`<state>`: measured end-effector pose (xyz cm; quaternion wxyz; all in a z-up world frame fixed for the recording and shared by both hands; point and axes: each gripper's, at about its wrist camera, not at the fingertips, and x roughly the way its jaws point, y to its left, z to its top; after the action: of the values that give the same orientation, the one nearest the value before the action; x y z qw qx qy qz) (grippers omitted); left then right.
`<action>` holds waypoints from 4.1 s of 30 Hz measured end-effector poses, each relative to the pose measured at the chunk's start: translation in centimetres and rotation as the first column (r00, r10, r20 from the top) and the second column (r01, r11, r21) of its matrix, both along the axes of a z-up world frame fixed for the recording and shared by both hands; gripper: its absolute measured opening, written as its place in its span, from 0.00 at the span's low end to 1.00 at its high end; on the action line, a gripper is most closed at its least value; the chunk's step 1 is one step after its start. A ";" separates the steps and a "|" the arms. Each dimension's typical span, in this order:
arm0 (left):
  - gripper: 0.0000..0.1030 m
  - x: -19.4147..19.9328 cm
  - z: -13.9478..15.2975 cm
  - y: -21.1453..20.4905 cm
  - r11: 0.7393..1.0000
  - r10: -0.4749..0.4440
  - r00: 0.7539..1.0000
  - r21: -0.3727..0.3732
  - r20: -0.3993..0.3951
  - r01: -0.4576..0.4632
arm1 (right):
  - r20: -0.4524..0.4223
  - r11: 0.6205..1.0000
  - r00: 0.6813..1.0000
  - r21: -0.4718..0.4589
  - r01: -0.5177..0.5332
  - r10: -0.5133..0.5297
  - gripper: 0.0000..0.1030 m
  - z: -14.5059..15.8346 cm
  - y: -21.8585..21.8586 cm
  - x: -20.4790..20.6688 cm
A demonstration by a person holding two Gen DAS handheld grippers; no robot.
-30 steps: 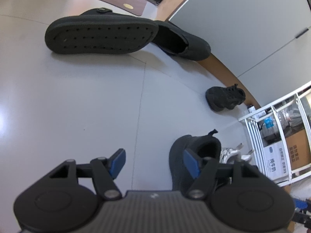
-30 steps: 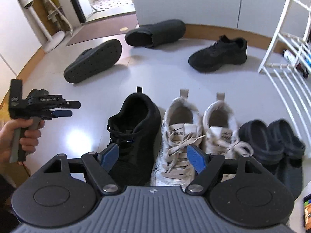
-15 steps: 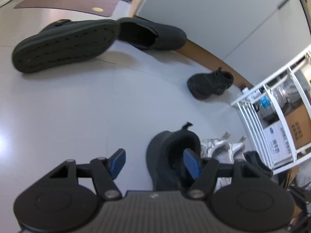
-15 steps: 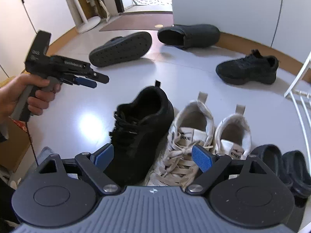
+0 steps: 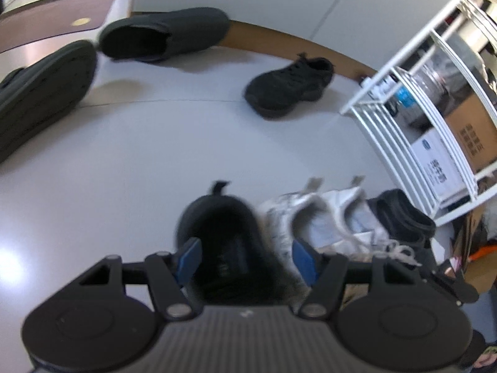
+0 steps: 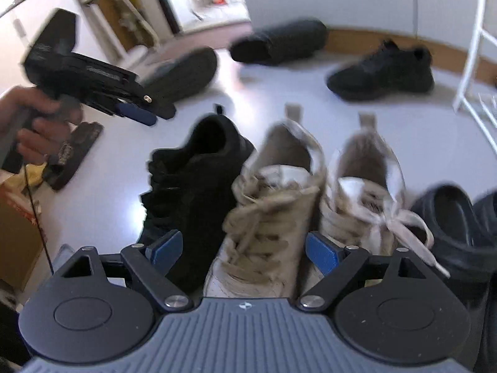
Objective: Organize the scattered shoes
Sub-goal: 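Move the left tool to the second black sneaker by the rack and close on its collar, then lift and carry the second black sneaker with the left tool toward the shoe row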
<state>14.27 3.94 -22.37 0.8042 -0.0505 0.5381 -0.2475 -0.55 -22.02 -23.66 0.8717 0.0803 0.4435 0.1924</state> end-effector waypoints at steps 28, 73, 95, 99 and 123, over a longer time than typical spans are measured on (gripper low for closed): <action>0.66 13.6 8.7 -19.0 0.997 -0.055 0.995 0.062 0.077 0.051 | 0.087 0.942 0.938 0.035 0.335 -0.336 0.86 2.5 -12.7 0.3; 0.02 30.0 -8.9 -28.4 0.946 0.323 0.944 0.060 -0.067 -0.320 | 0.068 0.852 0.855 -0.072 0.519 -0.514 0.73 -1.0 -19.8 -0.2; 0.01 28.5 0.9 -20.2 0.956 0.294 0.955 -0.019 0.036 -0.294 | 0.085 0.857 0.855 -0.032 0.515 -0.511 0.70 -0.3 -16.4 1.8; 0.01 27.2 3.5 -16.3 0.956 0.292 0.956 -0.050 0.037 -0.290 | 0.105 0.870 0.866 -0.018 0.494 -0.489 0.70 0.9 -14.5 2.2; 0.01 10.9 4.4 10.8 0.957 0.257 0.966 -0.144 0.013 -0.253 | 0.106 0.969 0.964 -0.019 0.245 -0.242 0.80 1.4 -5.0 3.5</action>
<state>25.19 14.76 -17.98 0.8322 -0.1723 0.4953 -0.1800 2.97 -26.99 -22.29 0.9115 0.1104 0.3878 0.0806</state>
